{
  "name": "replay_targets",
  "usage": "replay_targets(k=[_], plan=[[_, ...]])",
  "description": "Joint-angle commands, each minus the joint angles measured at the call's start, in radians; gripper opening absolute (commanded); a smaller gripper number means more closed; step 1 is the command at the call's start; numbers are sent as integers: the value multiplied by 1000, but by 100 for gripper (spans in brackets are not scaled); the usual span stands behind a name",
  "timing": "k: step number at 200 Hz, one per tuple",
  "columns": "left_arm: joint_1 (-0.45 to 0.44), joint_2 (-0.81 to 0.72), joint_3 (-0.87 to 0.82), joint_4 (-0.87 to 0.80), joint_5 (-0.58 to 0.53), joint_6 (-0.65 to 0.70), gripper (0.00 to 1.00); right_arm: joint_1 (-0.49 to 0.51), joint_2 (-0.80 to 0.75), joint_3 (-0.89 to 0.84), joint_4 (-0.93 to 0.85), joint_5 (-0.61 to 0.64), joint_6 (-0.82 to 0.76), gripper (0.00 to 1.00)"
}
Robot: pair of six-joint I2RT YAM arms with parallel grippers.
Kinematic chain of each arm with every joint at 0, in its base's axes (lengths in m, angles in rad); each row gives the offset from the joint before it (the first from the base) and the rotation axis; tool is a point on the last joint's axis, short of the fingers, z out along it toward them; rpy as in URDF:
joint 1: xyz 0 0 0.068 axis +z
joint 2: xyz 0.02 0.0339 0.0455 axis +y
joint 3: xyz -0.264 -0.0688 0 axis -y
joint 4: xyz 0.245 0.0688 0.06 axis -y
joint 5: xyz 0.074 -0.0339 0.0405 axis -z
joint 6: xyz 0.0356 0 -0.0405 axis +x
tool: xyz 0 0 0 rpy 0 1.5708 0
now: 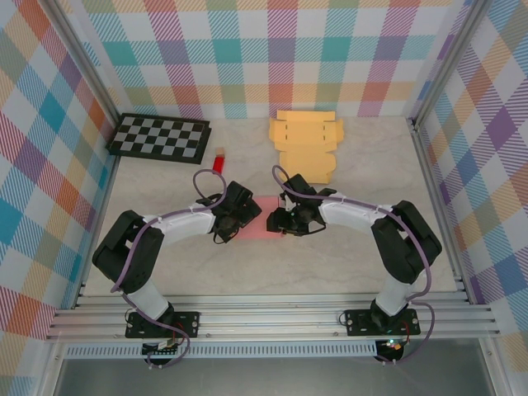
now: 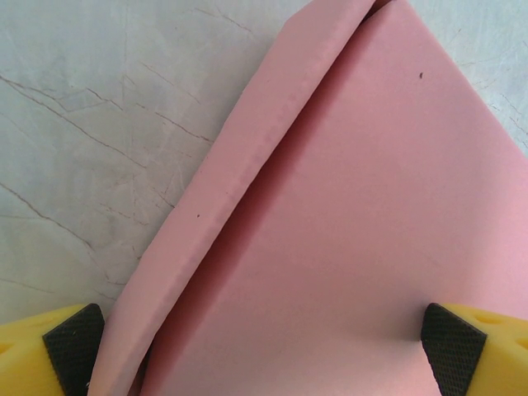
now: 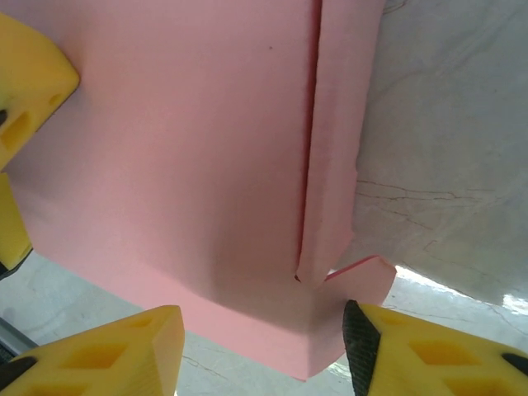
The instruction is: Fold the paper box
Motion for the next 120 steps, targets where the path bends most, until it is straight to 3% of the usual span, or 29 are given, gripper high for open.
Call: replay_targets(k=[1, 75, 120], plan=[[9, 31, 0, -113, -30, 15, 100, 8, -32, -21, -37, 59, -13, 58], [9, 36, -11, -102, -13, 6, 100, 9, -19, -44, 71, -58, 15, 47], [9, 35, -11, -100, -14, 4, 100, 16, -17, -28, 42, -33, -16, 37]])
